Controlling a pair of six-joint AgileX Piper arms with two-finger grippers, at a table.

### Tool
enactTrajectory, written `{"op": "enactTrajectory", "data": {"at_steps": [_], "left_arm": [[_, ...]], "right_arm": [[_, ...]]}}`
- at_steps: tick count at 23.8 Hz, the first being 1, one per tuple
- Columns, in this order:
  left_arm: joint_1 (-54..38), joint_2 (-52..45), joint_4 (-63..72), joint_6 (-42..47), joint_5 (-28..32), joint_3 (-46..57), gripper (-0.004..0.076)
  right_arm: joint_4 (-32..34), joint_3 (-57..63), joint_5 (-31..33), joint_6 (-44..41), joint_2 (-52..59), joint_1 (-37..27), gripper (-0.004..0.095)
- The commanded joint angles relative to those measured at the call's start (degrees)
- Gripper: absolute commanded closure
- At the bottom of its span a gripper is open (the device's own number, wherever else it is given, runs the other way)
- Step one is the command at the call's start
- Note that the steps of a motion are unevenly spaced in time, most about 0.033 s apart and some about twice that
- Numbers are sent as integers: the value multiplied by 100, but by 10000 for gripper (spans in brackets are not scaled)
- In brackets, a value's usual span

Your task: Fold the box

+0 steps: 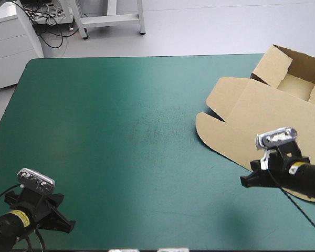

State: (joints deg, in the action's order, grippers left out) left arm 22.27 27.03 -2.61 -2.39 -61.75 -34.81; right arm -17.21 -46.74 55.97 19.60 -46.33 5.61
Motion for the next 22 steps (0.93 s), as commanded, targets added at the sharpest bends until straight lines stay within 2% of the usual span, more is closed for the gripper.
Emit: {"op": "enactTrajectory", "data": {"at_steps": [1,5,9,22], "left_arm": [[22,-21,116,79,331,83,756],[22,-43,361,79,536,540,756],[22,-43,347,68,555,522,756],[22,-43,347,68,251,533,756]], "right_arm": [[-98,456,-429,217,626,21,912],[-108,1146,-443,283,1297,21,912],[-119,1678,-441,283,1634,21,912],[-131,1753,-406,283,1638,21,912]]}}
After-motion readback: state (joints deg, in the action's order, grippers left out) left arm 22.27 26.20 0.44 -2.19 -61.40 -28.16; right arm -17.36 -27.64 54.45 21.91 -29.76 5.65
